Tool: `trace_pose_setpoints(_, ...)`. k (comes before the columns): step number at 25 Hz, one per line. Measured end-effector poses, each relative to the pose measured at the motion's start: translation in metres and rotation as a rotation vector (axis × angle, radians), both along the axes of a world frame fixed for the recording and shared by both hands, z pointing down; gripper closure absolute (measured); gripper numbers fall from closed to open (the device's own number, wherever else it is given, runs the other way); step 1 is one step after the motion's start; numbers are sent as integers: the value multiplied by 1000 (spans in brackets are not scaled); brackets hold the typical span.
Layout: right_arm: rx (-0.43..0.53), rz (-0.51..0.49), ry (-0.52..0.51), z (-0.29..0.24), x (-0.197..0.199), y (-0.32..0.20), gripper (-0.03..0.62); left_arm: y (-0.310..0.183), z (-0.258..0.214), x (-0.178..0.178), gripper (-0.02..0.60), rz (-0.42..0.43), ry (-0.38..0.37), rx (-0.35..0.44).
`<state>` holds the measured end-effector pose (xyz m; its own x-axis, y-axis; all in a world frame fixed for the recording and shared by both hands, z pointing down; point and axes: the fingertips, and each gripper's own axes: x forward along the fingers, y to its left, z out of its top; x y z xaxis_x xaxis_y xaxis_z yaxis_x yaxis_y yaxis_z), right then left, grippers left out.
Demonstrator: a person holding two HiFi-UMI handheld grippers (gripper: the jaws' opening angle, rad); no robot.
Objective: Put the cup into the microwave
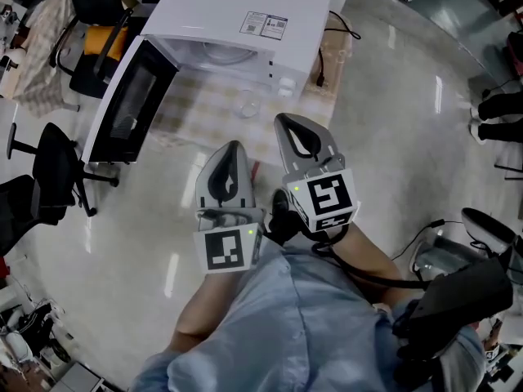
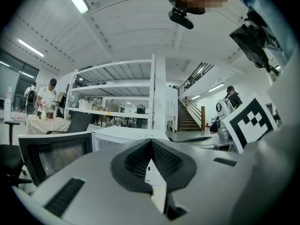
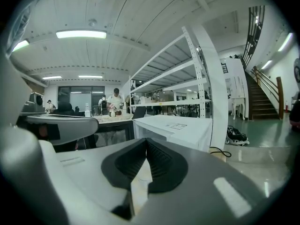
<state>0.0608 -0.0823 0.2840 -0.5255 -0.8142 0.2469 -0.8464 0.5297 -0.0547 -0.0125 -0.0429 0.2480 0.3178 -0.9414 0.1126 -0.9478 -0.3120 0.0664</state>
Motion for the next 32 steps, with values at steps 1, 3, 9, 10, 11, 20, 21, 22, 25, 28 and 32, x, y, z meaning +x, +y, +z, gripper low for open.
trace_pose_setpoints(1, -2, -3, 4, 3, -2, -3, 590, -2, 3, -2, 574, -2, -5, -1)
trace_pose_setpoints(3, 3, -6, 6, 7, -6, -9, 589, -6, 12, -8, 574, -9, -12, -10)
trace_pose_setpoints(9, -12, -7, 22, 23, -17, -20, 588, -21, 28, -26, 574, -16, 15, -20)
trace_pose_setpoints(10, -16, -9, 27, 27, -19, -22, 586, -23, 29, -27, 574, -11, 18, -18)
trace_pose_setpoints(11, -22, -12, 33, 32, -22, -23, 585, -25, 32, -28, 574, -7, 22, -19)
trace_pose_setpoints(20, -85, -17, 66, 83, -26, -24, 574, -39, 62, -34, 574, 8, 50, -26)
trace_pose_setpoints(21, -90, -17, 66, 90, -26, -24, 571, -41, 68, -34, 575, 11, 52, -29)
trace_pose_setpoints(22, -95, -16, 65, 97, -26, -25, 568, -43, 74, -33, 574, 15, 53, -32)
trace_pose_setpoints(25, -108, -18, 65, 121, -27, -29, 541, -51, 94, -34, 574, 22, 56, -38)
trace_pose_setpoints(28, -121, -27, 63, 146, -30, -35, 465, -60, 118, -40, 575, 12, 58, -53)
trace_pose_setpoints(32, -147, -43, 51, 180, -35, -40, 348, -75, 141, -55, 575, -28, 78, -42)
